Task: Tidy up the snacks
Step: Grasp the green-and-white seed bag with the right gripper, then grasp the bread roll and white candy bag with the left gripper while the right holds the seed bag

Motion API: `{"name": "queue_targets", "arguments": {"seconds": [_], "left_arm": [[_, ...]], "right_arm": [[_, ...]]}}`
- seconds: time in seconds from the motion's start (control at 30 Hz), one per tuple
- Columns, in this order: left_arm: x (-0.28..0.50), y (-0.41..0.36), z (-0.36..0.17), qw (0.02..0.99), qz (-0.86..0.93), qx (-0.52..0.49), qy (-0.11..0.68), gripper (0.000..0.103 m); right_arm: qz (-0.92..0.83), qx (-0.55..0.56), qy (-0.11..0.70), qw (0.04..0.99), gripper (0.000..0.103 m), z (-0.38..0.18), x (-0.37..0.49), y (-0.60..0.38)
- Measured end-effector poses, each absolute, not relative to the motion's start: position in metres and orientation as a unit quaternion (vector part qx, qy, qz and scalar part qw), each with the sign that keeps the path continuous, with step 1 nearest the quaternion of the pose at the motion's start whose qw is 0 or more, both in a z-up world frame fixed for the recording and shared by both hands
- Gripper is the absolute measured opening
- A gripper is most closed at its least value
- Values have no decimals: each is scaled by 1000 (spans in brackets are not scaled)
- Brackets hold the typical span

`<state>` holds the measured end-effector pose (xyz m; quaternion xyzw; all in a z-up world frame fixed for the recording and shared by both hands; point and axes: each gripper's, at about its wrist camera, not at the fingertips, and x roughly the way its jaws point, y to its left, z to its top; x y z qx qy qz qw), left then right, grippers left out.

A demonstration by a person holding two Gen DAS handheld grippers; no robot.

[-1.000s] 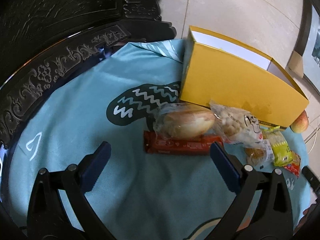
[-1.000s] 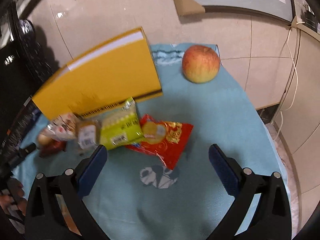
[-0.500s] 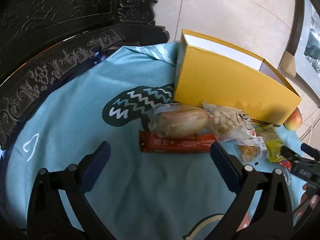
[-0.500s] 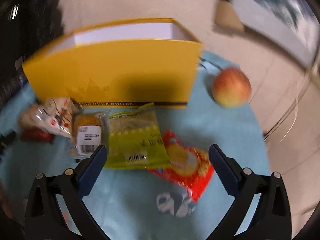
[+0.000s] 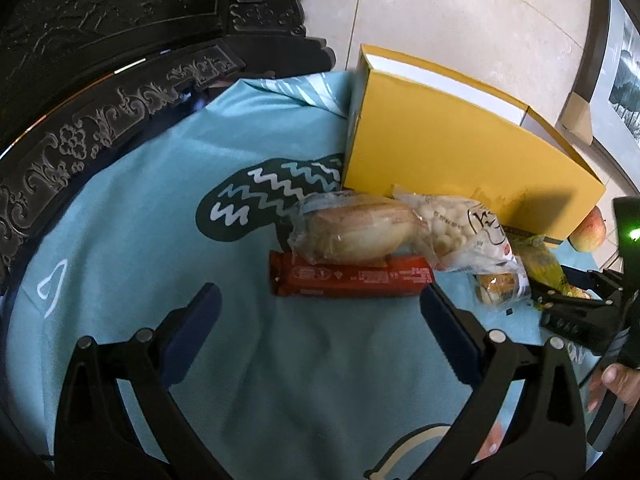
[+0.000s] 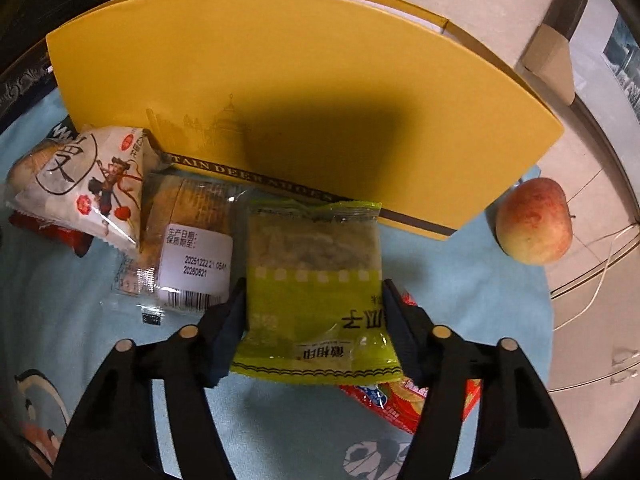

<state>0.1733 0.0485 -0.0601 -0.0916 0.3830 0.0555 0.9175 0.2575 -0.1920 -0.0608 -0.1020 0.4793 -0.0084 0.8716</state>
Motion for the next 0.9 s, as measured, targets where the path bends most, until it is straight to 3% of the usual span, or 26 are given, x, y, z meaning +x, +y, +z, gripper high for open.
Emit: {"name": "queue_targets", "arguments": {"seconds": [0.23,0.47,0.73,0.9], "left_arm": [[171,50,-57,921,52,-98,374,101],[161,24,-50,926,-9,-84,367,101],[171,-22,-37,938,-19,-34,345,101],[202,-33,-36,928,-7,-63,367,101]], "right_arm": [[60,68,445,891,62,-33,210,-237],[77,168,395,900,62,-32,147,-261],[101,205,377,898,63,-24,133,-275],[105,211,359,903,63,-15,130,-275]]}}
